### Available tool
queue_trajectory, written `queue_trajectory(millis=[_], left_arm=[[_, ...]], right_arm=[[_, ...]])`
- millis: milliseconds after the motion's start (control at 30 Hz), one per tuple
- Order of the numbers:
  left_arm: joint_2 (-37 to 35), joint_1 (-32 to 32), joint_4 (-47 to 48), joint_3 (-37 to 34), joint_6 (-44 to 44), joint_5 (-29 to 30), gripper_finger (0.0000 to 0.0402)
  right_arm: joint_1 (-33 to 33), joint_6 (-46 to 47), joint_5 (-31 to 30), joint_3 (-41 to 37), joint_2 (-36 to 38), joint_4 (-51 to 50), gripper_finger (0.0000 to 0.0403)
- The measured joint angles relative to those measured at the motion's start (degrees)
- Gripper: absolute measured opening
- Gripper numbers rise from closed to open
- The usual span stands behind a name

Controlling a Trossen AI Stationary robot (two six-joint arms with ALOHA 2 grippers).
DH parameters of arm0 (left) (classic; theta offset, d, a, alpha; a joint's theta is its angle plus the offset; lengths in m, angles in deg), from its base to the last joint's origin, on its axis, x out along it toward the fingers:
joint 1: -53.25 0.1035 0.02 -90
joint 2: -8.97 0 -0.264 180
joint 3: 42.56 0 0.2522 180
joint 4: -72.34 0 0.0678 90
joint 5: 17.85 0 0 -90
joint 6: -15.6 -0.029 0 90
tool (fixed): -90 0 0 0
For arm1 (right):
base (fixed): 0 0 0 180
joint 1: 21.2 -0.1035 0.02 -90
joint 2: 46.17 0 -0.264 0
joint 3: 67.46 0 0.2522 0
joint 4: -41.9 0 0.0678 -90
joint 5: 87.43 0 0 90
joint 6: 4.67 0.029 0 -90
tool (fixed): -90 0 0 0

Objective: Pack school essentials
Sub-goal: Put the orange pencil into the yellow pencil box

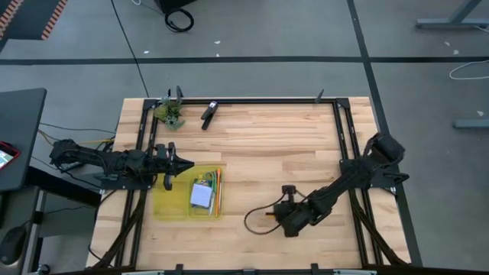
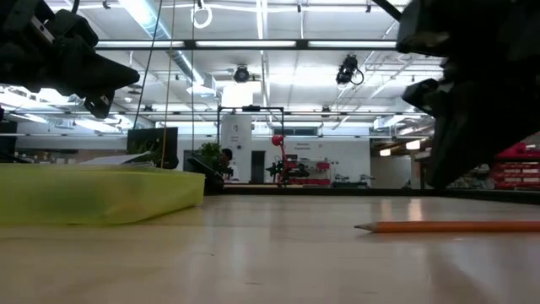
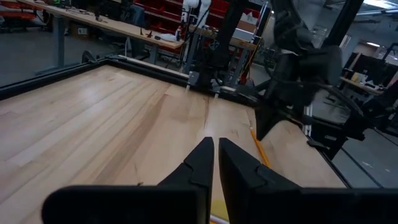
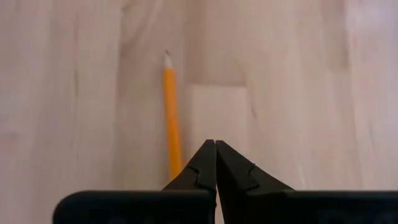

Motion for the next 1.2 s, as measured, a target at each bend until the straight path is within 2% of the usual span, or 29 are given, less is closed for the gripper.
queue_trajectory(millis=[233, 433, 767, 867, 1067, 1200], left_arm=[[0.0, -0.02, 0.09, 0.0, -0.02, 0.0, 0.004], [0.0, 0.0, 0.04, 0.0, 0.02, 0.0, 0.0034], [0.0, -0.01, -0.03, 0.0, 0.02, 0.02, 0.0032], [-0.02, 0.04, -1.34, 0.0, 0.02, 0.5, 0.0036], [-0.02, 0.04, -3.77, 0.02, 1.44, 0.55, 0.0029], [0.0, 0.06, -3.74, 0.01, 0.15, 0.59, 0.0022]], right_arm=[[-0.55, 4.88, 0.08, -9.55, 10.78, 0.28, 0.001], [-0.5, 6.3, -0.66, -14.22, 17.9, 0.49, 0.001], [-0.48, 5.87, -0.63, -17.01, 20.35, 0.0, 0.0015], [-0.48, 7.55, 0.01, -17.98, 20.35, -0.07, 0.0045], [-0.48, 8.82, 0.14, -18.76, 20.35, -0.13, 0.0133], [-0.48, 7.36, -1.78, -18.76, 20.33, -0.13, 0.0156]])
